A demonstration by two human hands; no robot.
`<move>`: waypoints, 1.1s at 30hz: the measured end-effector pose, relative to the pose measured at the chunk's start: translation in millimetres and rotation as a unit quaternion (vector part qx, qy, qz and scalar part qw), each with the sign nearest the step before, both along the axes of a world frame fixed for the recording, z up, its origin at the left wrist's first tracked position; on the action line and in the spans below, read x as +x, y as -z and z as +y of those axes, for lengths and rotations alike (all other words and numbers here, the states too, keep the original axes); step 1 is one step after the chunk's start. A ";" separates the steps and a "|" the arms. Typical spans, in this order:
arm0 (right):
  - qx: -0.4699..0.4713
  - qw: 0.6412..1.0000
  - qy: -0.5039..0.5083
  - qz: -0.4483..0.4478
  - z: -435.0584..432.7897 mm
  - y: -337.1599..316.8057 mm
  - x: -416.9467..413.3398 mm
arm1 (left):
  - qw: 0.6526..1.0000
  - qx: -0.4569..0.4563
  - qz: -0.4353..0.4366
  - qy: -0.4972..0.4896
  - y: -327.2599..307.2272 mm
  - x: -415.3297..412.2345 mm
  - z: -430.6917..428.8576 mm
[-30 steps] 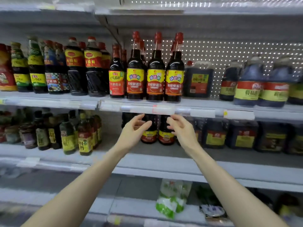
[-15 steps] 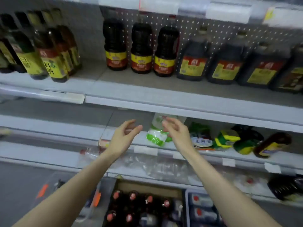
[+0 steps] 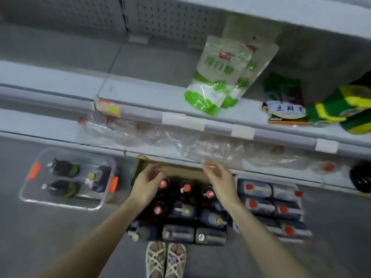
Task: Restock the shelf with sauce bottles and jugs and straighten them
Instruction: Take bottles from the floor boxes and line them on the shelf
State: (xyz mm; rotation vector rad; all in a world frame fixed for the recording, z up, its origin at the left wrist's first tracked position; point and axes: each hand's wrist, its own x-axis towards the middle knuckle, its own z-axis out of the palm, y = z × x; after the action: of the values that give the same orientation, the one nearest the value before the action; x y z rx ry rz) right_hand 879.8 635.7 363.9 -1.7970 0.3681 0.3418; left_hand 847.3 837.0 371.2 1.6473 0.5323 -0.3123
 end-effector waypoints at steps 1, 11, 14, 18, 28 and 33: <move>-0.009 1.000 0.011 0.012 -2.2 17.7 -4.2 | 1.000 -0.002 0.010 0.002 18.4 -3.5 -2.3; -0.044 0.990 0.078 0.112 -27.8 200.1 -50.5 | 0.991 -0.029 0.129 -0.011 207.3 -34.5 -31.6; -0.064 0.982 0.097 0.150 -39.0 245.9 -65.6 | 0.989 -0.024 0.145 -0.003 254.4 -41.4 -43.5; -0.098 0.971 0.115 0.186 -47.7 296.1 -76.1 | 0.987 -0.025 0.159 0.000 303.5 -44.2 -57.0; -0.065 0.951 0.190 0.236 -54.8 377.9 -66.7 | 0.987 -0.016 0.155 0.036 374.6 -49.4 -75.4; 0.006 0.938 0.242 0.249 -54.7 395.0 -57.4 | 0.986 -0.007 0.158 0.047 388.4 -45.2 -80.4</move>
State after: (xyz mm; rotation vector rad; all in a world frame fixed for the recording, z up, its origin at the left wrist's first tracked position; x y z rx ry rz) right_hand 822.4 581.0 -31.1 -1.5246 1.1404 0.4424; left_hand 802.1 756.7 -17.2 1.6202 0.6892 -0.6528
